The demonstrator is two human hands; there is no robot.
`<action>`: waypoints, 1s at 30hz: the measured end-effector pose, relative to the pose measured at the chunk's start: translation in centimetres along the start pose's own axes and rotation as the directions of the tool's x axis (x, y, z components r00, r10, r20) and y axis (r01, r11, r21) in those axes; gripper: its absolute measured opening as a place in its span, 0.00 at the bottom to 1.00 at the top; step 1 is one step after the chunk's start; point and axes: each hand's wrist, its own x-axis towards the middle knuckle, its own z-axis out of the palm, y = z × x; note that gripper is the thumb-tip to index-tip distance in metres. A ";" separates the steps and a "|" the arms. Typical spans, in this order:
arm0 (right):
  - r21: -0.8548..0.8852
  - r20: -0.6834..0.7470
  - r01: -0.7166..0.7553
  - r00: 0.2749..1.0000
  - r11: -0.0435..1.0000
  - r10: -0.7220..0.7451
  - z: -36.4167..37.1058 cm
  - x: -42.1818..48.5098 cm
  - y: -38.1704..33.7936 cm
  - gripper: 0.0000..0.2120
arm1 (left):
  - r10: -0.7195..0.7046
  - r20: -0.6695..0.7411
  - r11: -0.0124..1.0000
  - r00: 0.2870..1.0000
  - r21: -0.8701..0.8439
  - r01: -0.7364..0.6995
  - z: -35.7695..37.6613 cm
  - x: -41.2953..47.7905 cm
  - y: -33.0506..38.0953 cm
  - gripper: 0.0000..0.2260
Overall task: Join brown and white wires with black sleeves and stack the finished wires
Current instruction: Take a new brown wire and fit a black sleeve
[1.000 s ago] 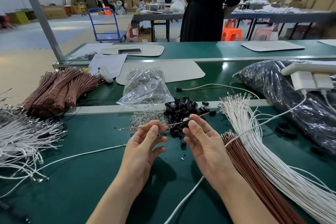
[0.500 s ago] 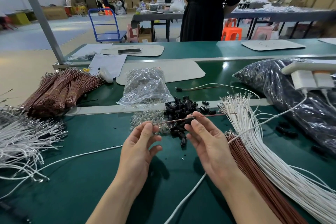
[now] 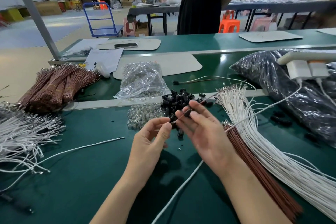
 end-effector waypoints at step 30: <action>-0.042 -0.429 0.458 0.795 0.888 -0.430 -8.7 -4.9 -9.2 0.12 | -0.306 0.275 0.499 0.911 0.862 -0.093 20.6 10.2 2.6 0.15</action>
